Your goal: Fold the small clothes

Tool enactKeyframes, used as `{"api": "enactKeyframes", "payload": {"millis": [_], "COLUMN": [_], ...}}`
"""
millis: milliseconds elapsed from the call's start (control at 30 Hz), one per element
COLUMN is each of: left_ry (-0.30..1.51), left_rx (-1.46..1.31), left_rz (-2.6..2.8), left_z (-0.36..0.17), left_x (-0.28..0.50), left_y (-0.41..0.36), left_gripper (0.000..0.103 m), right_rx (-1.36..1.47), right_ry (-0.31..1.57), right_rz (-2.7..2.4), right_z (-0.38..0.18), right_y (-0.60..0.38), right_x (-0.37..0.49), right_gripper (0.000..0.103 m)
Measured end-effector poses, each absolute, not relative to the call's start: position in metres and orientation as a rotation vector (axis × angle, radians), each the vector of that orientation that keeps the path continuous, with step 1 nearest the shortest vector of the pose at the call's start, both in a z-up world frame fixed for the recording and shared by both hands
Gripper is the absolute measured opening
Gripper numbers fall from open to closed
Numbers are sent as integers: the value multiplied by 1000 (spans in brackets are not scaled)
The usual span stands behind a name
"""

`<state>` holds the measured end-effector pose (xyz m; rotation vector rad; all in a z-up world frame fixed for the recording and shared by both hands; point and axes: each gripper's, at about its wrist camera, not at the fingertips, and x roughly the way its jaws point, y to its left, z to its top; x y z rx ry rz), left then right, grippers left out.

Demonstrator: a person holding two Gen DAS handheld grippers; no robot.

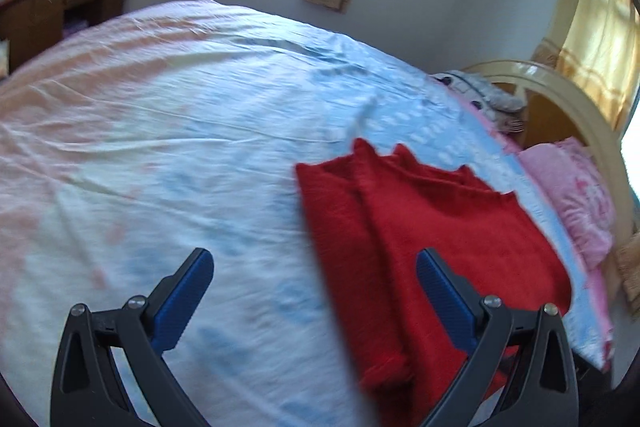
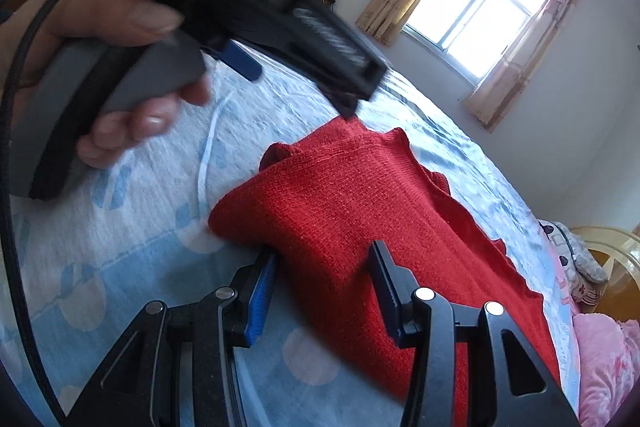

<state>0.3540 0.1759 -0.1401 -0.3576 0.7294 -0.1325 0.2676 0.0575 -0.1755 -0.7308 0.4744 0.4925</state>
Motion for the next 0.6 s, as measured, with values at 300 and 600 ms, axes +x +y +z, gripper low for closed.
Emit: {"api": "enactKeyframes", "payload": {"millis": [300,600], "left_ry": [837,817], "left_rx": [-379,-449], "left_rz": [-200,-271], "left_z": [-157,-161], "left_x": [395,389], "left_y": [151,159], "left_gripper": [90,31], "right_rx": [-725,-759], "right_ry": [466,460], "right_rz": [493,497], "right_z": [-178,-180], "right_y": [58,64], "right_x": [263,257], "right_gripper": [41,22]}}
